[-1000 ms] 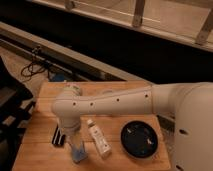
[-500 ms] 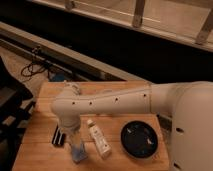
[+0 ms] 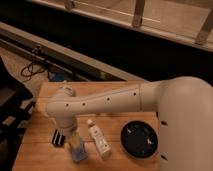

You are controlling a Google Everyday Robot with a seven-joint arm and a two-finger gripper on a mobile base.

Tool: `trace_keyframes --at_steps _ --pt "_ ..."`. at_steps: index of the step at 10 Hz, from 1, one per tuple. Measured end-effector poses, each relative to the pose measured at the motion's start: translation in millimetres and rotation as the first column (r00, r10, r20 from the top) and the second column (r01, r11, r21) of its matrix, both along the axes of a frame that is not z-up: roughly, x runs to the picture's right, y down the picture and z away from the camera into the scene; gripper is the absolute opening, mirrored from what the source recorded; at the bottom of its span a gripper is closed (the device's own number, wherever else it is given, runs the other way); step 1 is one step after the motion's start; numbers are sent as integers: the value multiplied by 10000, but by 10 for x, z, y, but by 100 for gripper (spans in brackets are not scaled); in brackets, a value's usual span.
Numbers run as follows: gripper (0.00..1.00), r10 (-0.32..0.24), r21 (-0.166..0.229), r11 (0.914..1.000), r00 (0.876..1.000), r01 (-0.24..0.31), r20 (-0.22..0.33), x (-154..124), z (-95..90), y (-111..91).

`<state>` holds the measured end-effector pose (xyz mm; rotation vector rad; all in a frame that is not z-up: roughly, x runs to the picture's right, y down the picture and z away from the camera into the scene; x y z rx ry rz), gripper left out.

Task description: Wipe the white sponge on the table

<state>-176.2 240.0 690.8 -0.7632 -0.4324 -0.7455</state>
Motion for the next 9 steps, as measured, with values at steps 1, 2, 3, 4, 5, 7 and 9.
trace_keyframes --at_steps 1,2,3,4,5,7,9 --pt "65 47 -92 9999 9999 -49 -133 4 55 23" --pt "65 90 -215 9997 9995 -97 -300 31 148 59" --pt "65 118 -341 9993 9992 -131 -382 27 218 89" --pt "65 134 -426 9990 9989 -153 -448 32 264 107" --pt "65 128 -604 9980 9983 -162 -564 51 359 154" --pt "65 100 -870 9961 9977 -158 -669 60 458 232" --pt "65 109 -1266 9917 9968 -209 -796 110 554 356"
